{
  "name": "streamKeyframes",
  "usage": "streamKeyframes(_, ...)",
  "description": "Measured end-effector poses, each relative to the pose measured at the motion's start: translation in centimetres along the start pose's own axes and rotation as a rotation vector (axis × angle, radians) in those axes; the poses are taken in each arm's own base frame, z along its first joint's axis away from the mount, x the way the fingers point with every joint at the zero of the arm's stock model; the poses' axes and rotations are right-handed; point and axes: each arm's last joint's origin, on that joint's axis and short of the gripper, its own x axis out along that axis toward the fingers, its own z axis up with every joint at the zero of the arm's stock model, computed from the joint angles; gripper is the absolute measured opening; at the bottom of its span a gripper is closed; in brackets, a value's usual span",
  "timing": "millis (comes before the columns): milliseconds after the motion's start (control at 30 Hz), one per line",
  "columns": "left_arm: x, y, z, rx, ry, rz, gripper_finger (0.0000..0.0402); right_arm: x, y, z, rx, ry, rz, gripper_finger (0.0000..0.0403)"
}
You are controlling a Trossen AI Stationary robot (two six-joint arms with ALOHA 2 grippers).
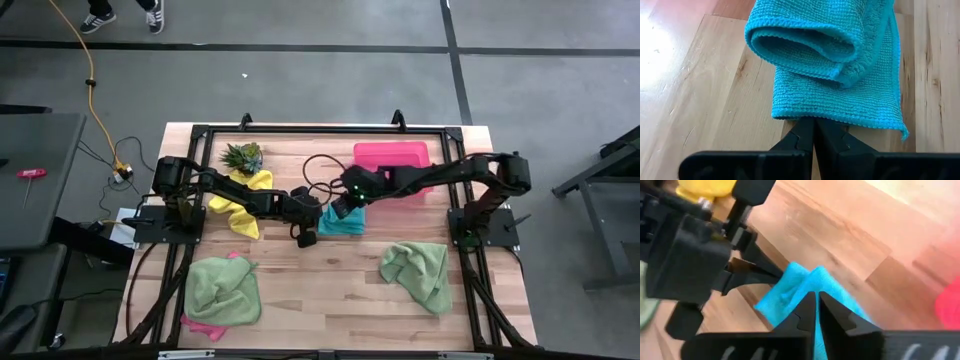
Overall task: Fold microfiber towels
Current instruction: Fold the blue microfiber cloth
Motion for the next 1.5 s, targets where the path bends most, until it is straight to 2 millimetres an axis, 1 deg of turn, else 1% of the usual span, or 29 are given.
streamKeyframes(33, 0.0, 0.0, 0.0, 0.000, 0.000, 0.000, 0.0000, 0.1, -0.1, 0.5, -0.016, 0.011, 0.013, 0.0007)
streamKeyframes(100, 0.0, 0.0, 0.0, 0.000, 0.000, 0.000, 0.0000, 0.4, -0.4, 1.1, -0.051, 0.036, 0.009, 0.0024)
streamKeyframes(233, 0.0, 0.0, 0.0, 0.000, 0.000, -0.001, 0.0000, 0.9, -1.6, 1.5, -0.095, 0.082, -0.001, 0.0084)
streamKeyframes(300, 0.0, 0.0, 0.0, 0.000, -0.001, -0.001, 0.0000, 0.9, -1.9, 1.8, -0.144, 0.081, 0.007, 0.0111)
streamKeyframes(400, 0.0, 0.0, 0.0, 0.000, -0.003, -0.001, 0.0000, 1.3, -2.1, 1.9, -0.187, 0.069, -0.011, 0.0133)
streamKeyframes(533, 0.0, 0.0, 0.1, -0.010, -0.013, -0.003, 0.0000, 2.6, -2.3, 2.0, -0.154, 0.039, -0.039, 0.0137)
streamKeyframes(633, 0.0, 0.0, 0.2, -0.012, -0.018, -0.005, 0.0000, 3.9, -2.3, 1.5, -0.154, 0.073, -0.016, 0.0138)
streamKeyframes(700, 0.0, 0.0, 0.2, -0.011, -0.019, -0.005, 0.0000, 4.3, -2.0, 1.3, -0.163, 0.061, -0.010, 0.0138)
streamKeyframes(800, 0.0, 0.0, 0.2, -0.011, -0.019, -0.005, 0.0000, 4.7, -2.1, 1.0, -0.167, 0.057, -0.054, 0.0138)
streamKeyframes(1000, 0.0, 0.0, 0.2, -0.011, -0.021, -0.006, 0.0000, 4.8, -2.0, 0.5, -0.176, 0.082, -0.073, 0.0138)
streamKeyframes(1133, 0.0, 0.0, 0.2, -0.011, -0.025, -0.006, 0.0000, 4.8, -1.2, -0.1, -0.206, 0.119, -0.015, 0.0138)
streamKeyframes(1333, 0.0, -0.1, 0.3, -0.011, -0.029, -0.007, 0.0000, 4.8, 0.3, -1.3, -0.261, 0.124, 0.025, 0.0138)
streamKeyframes(1500, 0.0, 0.0, 0.3, -0.011, -0.030, -0.006, 0.0000, 4.5, 1.0, -1.1, -0.245, 0.080, 0.053, 0.0138)
